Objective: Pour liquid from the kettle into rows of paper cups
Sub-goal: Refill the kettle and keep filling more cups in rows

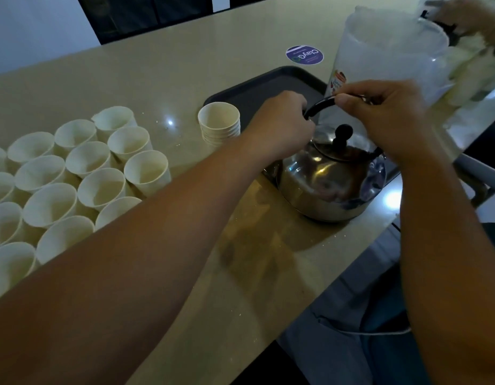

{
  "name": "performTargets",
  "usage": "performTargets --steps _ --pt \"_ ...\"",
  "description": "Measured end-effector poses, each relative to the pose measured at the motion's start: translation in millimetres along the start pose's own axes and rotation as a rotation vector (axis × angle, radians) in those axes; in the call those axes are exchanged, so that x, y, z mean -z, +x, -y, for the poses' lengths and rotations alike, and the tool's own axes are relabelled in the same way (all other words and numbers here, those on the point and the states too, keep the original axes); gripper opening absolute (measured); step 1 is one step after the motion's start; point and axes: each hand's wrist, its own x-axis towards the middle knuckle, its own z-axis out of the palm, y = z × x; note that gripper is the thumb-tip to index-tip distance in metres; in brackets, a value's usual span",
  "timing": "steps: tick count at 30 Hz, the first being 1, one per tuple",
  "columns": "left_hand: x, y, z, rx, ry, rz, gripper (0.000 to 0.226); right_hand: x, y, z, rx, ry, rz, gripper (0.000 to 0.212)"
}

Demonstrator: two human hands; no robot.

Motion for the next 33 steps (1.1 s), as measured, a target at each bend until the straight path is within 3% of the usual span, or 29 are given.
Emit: performTargets --steps 5,9,16,21,24,27,29,33 --pt "-7 0 0 0.024 -0.007 -0.001 0.02 -1 2 -4 -0.025 -0.055 0.027 0.02" --pt "-5 -5 0 0.03 -0.01 0.023 0.049 -2 4 -5 -0.074 -0.099 0.037 0.022" --pt "17 -55 4 -0.033 -0.016 -0.022 0.041 -4 -5 5 -0.094 -0.225 0.097 0.04" --pt "29 -107 27 0.032 0.071 -0.025 0.032 -17 -7 4 -0.061 -0.293 -0.002 0.042" --pt "48 -130 42 0.132 0.117 -0.07 0.028 -18 -9 9 -0.073 -0.247 -0.171 0.041" --pt "75 -148 60 0.26 0.136 -0.132 0.024 -36 -26 32 0.143 -0.07 -0.314 0.009" --pt "91 -160 73 0.354 0.127 -0.189 0.02 -63 -45 56 0.151 0.037 -0.233 0.007" --pt "106 -183 95 0.499 0.121 -0.239 0.015 -125 -80 74 -0.085 0.094 0.39 0.025"
